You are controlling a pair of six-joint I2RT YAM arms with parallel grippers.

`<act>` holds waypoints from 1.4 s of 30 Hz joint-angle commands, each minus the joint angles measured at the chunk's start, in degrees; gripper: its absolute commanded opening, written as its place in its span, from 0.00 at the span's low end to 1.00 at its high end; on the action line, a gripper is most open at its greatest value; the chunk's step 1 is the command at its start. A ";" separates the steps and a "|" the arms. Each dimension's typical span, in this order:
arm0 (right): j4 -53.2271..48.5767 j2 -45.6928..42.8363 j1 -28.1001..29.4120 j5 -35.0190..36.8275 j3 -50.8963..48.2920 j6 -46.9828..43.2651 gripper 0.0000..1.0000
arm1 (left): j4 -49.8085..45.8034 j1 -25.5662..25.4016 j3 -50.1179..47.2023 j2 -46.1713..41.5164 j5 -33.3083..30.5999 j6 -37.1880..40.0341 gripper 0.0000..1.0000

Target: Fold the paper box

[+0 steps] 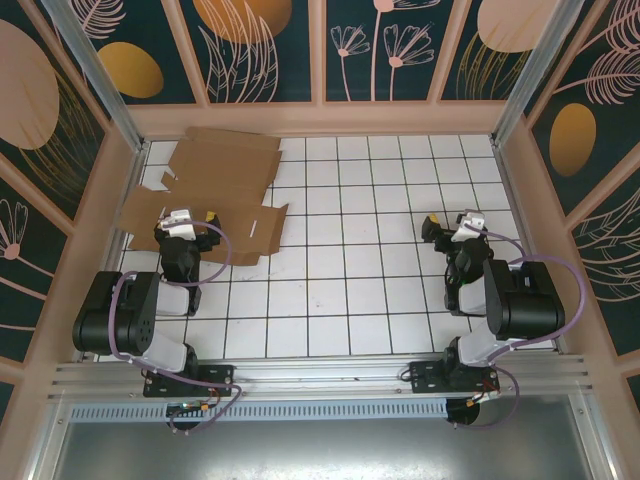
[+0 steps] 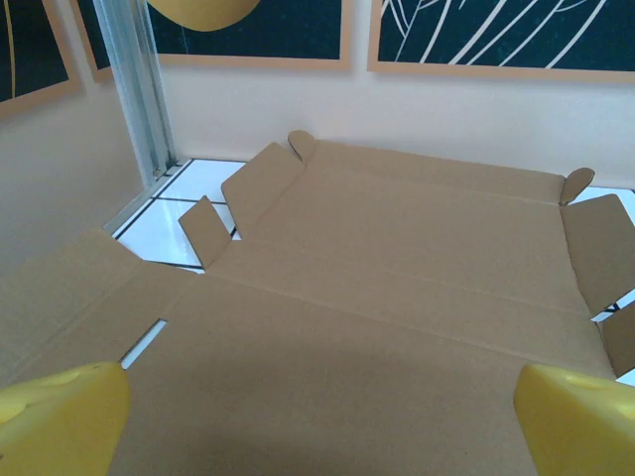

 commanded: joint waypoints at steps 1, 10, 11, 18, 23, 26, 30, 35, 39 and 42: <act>1.35 0.17 0.37 1.50 0.69 0.19 0.99 | 2.78 0.29 -0.24 0.05 -0.72 -0.89 0.99; 1.35 0.17 0.37 1.49 0.66 0.20 0.99 | 2.69 0.30 -0.22 0.04 -0.72 -0.89 0.99; 1.33 0.17 0.37 1.50 0.71 0.18 0.99 | 2.69 0.29 -0.14 0.14 -0.72 -0.95 0.99; 1.35 0.17 0.37 1.50 0.76 0.20 0.99 | 2.69 0.33 -0.21 0.03 -0.69 -0.89 0.99; 1.26 0.16 0.37 1.50 0.76 0.22 0.99 | 2.77 0.29 -0.22 0.05 -0.72 -0.94 0.99; 1.47 0.16 0.31 1.25 0.60 0.26 0.99 | 3.28 0.29 -0.63 -0.16 -1.08 -0.81 0.99; 2.19 -2.73 0.29 1.67 -0.90 0.37 0.99 | -3.44 0.29 1.37 -4.50 -2.85 -1.42 0.99; -5.30 -10.57 0.75 1.80 -0.25 -0.33 0.99 | -15.10 0.13 5.89 -10.14 1.15 0.39 0.99; -17.63 -18.40 3.06 3.47 3.40 -0.48 0.99 | -23.32 0.06 11.91 -13.00 3.63 -2.39 0.99; -26.09 -21.80 6.22 2.44 7.28 -1.29 0.99 | -32.84 0.03 20.18 -10.89 6.65 -5.17 0.99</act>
